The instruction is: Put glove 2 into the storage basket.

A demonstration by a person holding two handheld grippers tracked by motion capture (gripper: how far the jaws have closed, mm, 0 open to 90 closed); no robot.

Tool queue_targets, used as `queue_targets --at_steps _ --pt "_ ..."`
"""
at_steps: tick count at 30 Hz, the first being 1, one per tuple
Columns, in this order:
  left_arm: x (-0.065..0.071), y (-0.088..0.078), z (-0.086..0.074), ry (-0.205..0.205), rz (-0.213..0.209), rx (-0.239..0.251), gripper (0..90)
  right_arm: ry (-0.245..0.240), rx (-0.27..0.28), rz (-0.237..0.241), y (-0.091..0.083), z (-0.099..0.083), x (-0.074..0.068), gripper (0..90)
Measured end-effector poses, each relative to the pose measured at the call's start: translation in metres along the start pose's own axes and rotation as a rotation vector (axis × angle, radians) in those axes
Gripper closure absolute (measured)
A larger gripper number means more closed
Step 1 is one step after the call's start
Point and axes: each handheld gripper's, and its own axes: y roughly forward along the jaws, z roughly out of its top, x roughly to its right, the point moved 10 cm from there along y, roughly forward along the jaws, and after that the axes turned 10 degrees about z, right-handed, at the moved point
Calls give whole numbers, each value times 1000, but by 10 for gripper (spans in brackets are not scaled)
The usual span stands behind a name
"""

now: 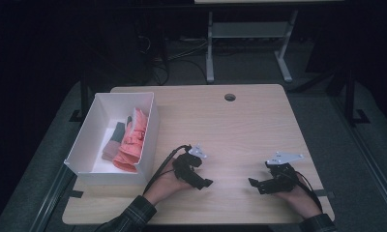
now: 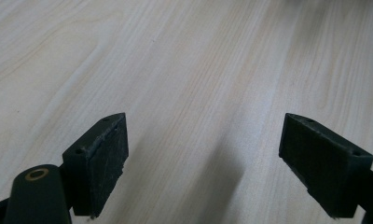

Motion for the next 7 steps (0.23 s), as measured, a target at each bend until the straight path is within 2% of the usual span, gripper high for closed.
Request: queue_targets --at_steps 7 --pt "2 0 2 -14 -5 16 153 6 -1 1 0 0 -1 75"
